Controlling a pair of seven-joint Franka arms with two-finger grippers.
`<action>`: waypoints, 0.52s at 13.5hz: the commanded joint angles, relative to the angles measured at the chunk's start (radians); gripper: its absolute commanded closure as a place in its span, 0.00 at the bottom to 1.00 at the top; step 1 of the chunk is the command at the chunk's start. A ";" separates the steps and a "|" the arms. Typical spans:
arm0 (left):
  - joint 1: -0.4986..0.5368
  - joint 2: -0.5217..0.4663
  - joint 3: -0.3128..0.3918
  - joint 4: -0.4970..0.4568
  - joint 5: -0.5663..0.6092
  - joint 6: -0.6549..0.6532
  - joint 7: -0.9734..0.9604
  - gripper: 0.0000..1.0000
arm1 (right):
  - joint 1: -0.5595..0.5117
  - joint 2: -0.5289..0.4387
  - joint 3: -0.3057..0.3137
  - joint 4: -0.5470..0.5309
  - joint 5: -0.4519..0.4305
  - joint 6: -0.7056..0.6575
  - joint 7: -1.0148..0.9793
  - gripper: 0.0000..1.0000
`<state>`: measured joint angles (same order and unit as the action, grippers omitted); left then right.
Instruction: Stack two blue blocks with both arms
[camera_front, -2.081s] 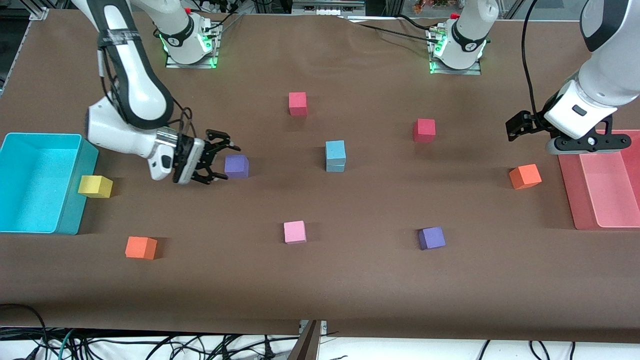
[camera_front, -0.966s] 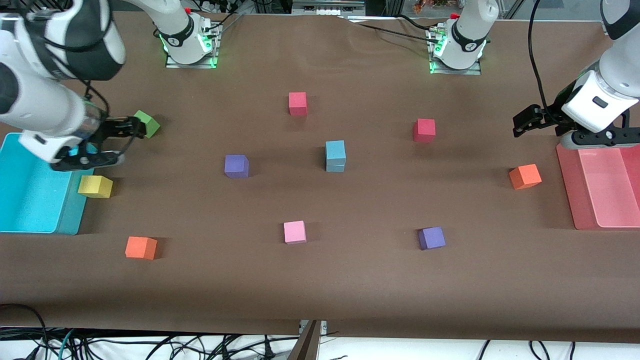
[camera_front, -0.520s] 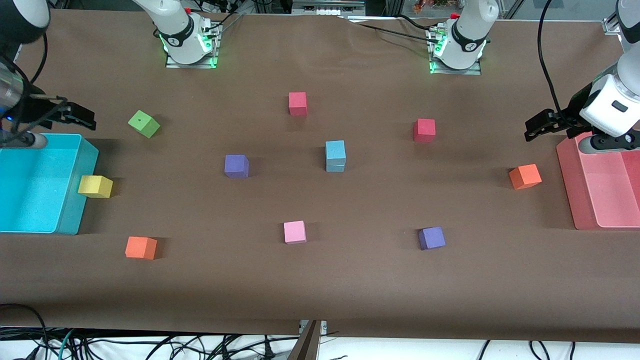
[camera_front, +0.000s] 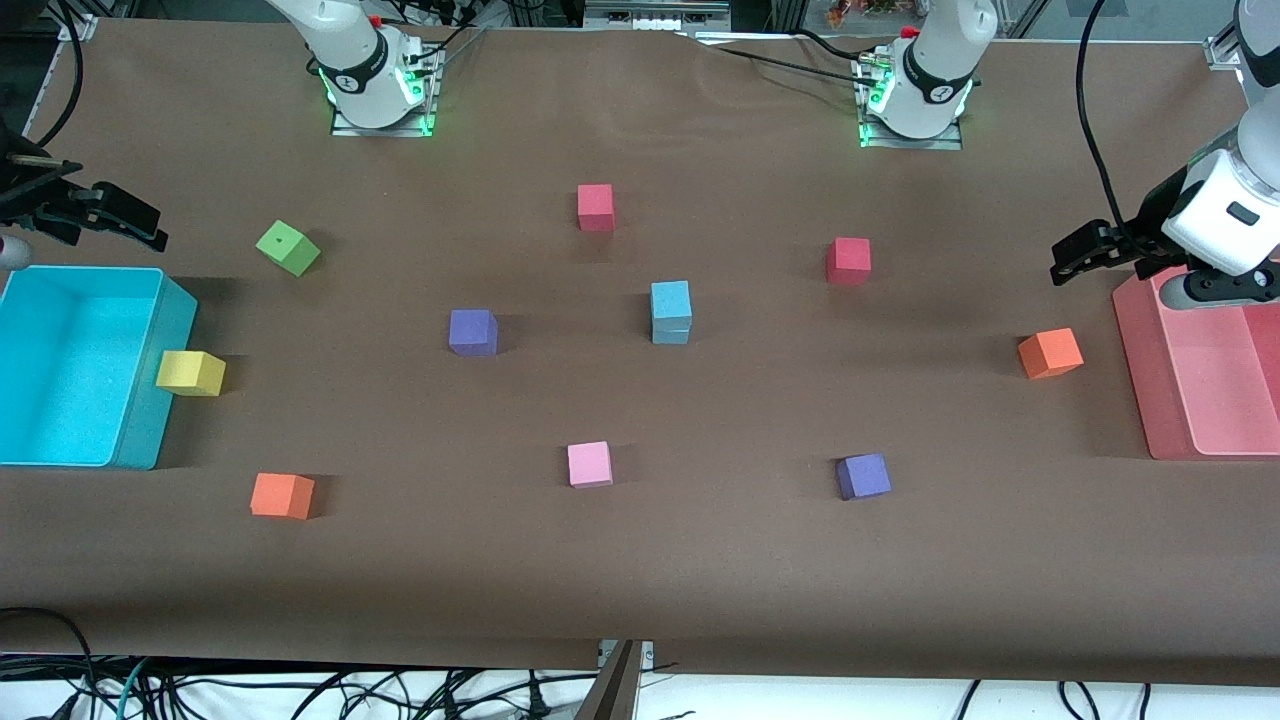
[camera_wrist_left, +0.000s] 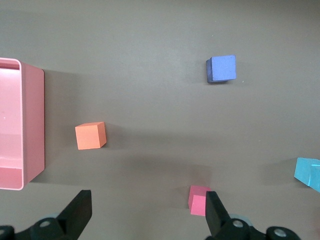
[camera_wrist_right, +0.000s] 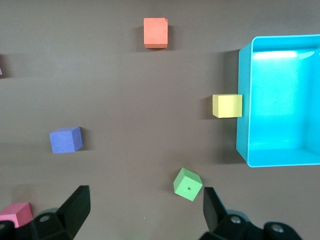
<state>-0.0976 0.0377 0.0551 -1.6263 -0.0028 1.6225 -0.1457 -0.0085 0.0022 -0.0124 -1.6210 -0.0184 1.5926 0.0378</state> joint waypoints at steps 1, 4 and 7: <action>0.010 0.019 -0.004 0.039 -0.019 -0.029 0.006 0.00 | -0.022 -0.021 0.022 -0.027 0.002 0.023 0.014 0.00; 0.010 0.021 -0.004 0.039 -0.019 -0.027 0.006 0.00 | -0.018 -0.008 0.023 -0.027 0.001 0.033 0.017 0.00; 0.010 0.022 -0.004 0.037 -0.019 -0.027 0.008 0.00 | -0.018 -0.002 0.023 -0.022 0.003 0.029 0.017 0.00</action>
<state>-0.0976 0.0454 0.0551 -1.6232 -0.0028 1.6225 -0.1457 -0.0095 0.0081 -0.0066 -1.6331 -0.0184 1.6123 0.0400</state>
